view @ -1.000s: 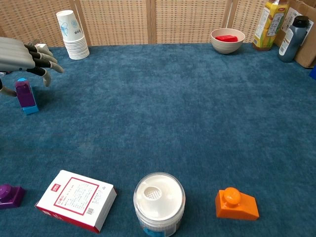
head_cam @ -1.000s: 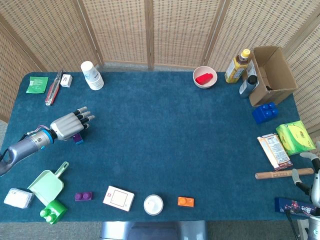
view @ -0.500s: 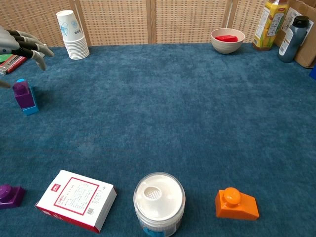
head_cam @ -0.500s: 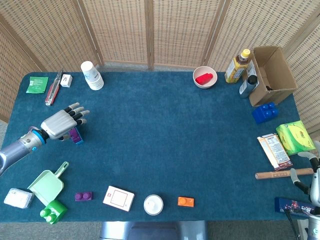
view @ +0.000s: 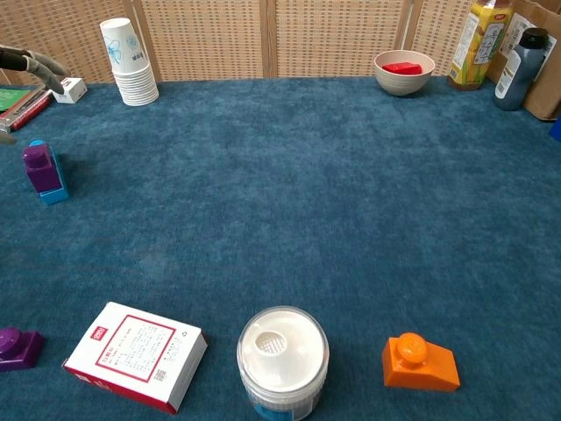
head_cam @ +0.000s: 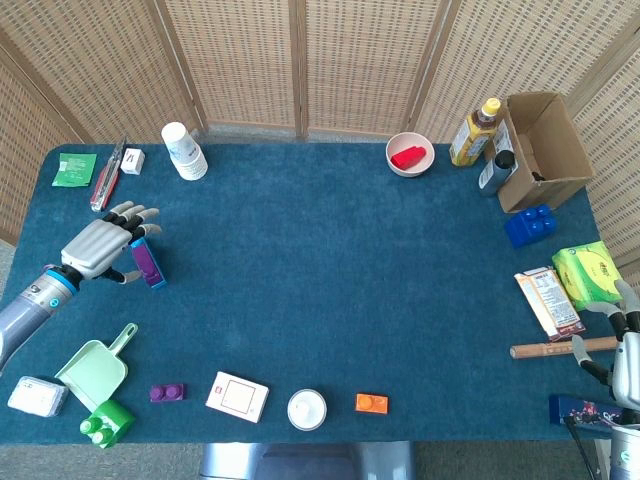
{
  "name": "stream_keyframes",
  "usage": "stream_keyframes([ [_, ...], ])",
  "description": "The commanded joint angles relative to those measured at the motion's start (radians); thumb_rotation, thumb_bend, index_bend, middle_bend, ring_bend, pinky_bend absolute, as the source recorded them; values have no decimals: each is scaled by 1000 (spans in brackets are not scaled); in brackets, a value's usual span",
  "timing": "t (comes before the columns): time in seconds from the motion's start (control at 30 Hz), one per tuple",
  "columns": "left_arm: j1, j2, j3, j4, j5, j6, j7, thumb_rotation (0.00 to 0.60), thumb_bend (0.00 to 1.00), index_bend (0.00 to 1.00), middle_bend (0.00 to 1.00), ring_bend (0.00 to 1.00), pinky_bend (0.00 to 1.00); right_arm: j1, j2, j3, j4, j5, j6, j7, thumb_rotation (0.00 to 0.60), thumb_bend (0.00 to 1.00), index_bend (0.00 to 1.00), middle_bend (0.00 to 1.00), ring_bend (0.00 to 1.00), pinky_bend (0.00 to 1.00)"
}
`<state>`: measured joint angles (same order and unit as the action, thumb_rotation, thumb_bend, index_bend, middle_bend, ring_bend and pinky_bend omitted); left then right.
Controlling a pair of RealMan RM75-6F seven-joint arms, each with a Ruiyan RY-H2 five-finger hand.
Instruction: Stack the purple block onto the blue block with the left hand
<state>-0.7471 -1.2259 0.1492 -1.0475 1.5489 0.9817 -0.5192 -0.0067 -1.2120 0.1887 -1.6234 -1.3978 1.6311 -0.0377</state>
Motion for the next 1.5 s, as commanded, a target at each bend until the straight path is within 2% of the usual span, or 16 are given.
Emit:
stream_keyframes([
  [0.03, 17, -3, -28, -40, -50, -53, -24, 366, 260, 148, 49, 0, 0, 1, -3, -1, 6, 1, -3, 5, 600, 284, 352, 140, 0, 0],
  [0.07, 19, -6, -33, -45, -61, -63, -24, 315, 251, 149, 49, 0, 0, 1, -4, -2, 8, 2, -4, 7, 600, 283, 352, 140, 0, 0],
  [0.13, 27, -22, -54, -52, -89, -78, -21, 174, 227, 156, 47, 0, 0, -1, -5, -2, 14, 4, -3, 15, 600, 282, 353, 140, 0, 0],
  [0.23, 35, -45, -75, -46, -111, -86, -10, 59, 202, 158, 46, 0, 0, -3, -5, -1, 20, 7, -2, 22, 600, 282, 353, 140, 0, 0],
  [0.33, 44, -87, -101, -23, -132, -89, -13, 0, 174, 154, 40, 0, 0, -3, -6, 0, 29, 12, -6, 32, 600, 282, 353, 140, 0, 0],
  [0.7, 52, -228, -123, 121, -119, -113, -13, 0, 154, 145, 20, 0, 0, -13, 2, 4, 44, 23, 1, 60, 600, 283, 352, 140, 0, 0],
  [0.93, 49, -281, -121, 191, -99, -138, -25, 0, 154, 141, 16, 0, 0, -23, 6, 4, 43, 23, 13, 71, 600, 283, 353, 140, 0, 0],
  [1.2, 45, -289, -127, 188, -78, -130, -54, 0, 154, 141, 12, 0, 0, -29, 7, 4, 44, 26, 18, 75, 600, 283, 353, 140, 0, 0],
  [1.5, 48, -318, -122, 221, -55, -116, -28, 0, 154, 123, 11, 0, 0, -28, 7, 7, 53, 25, 16, 85, 600, 283, 353, 139, 0, 0],
])
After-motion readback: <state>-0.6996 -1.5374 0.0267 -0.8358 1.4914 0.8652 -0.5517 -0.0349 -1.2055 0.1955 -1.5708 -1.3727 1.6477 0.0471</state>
